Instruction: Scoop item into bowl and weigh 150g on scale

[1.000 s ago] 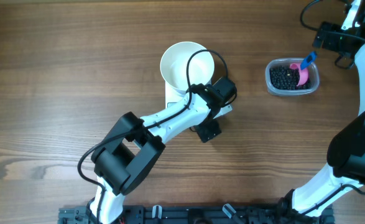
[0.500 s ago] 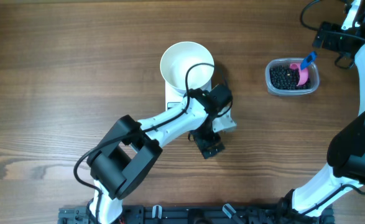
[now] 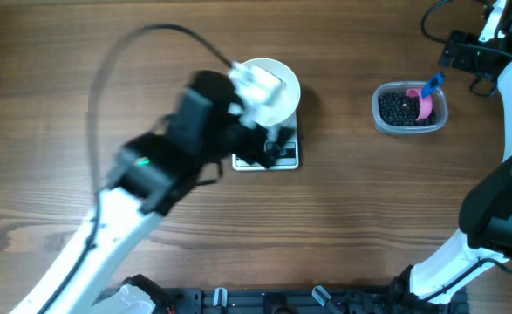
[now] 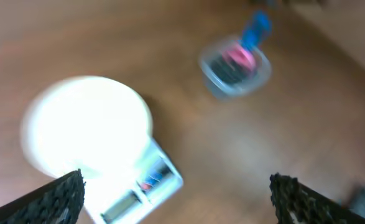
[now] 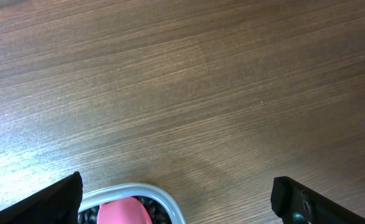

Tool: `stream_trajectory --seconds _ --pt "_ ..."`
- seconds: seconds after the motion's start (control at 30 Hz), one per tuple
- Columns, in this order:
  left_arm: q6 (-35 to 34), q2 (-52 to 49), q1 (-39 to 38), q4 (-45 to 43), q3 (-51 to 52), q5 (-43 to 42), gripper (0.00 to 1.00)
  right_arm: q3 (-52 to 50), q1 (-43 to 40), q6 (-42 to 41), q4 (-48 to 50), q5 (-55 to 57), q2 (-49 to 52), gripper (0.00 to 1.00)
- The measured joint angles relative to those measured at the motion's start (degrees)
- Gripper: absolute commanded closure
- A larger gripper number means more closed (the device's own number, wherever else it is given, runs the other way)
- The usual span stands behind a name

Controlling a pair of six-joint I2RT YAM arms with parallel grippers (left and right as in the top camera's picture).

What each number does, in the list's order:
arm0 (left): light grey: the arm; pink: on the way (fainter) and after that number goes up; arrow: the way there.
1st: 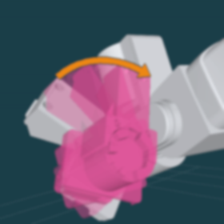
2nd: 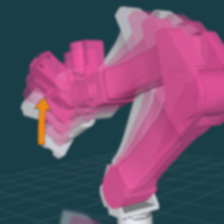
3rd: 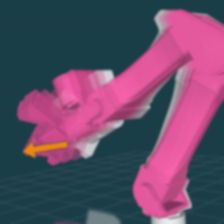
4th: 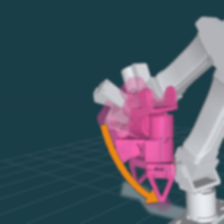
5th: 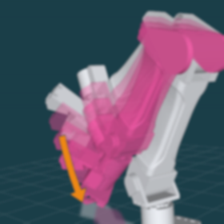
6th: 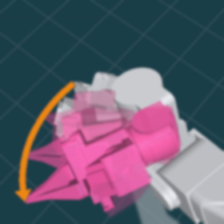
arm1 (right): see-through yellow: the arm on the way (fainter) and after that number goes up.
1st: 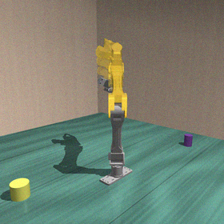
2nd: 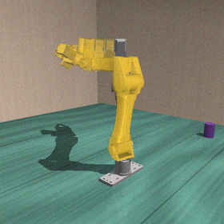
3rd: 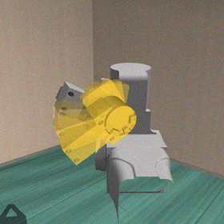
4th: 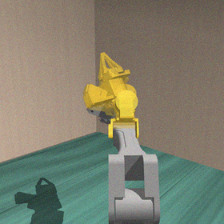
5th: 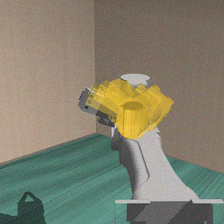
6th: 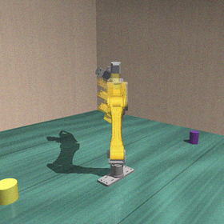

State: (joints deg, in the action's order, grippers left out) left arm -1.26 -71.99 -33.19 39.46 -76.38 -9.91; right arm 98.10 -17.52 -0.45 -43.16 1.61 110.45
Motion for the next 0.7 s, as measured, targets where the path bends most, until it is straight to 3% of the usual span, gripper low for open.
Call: stream_trajectory --seconds 0.17,0.33,0.57,0.7 --pt "-2.2 2.8 22.6 -4.8 0.0 9.2 0.0 0.0 0.0 0.0 -0.1 0.0 0.0 0.0" --pt "-5.2 -5.8 39.8 -5.5 0.0 11.2 0.0 0.0 0.0 0.0 -0.1 0.0 0.0 0.0" --pt "-6.6 -17.2 42.3 -7.8 0.0 11.2 0.0 0.0 0.0 0.0 0.0 0.0 0.0 0.0" --pt "-8.2 -20.1 42.3 -4.5 0.0 11.2 0.0 0.0 0.0 0.0 0.0 0.0 0.0 0.0"
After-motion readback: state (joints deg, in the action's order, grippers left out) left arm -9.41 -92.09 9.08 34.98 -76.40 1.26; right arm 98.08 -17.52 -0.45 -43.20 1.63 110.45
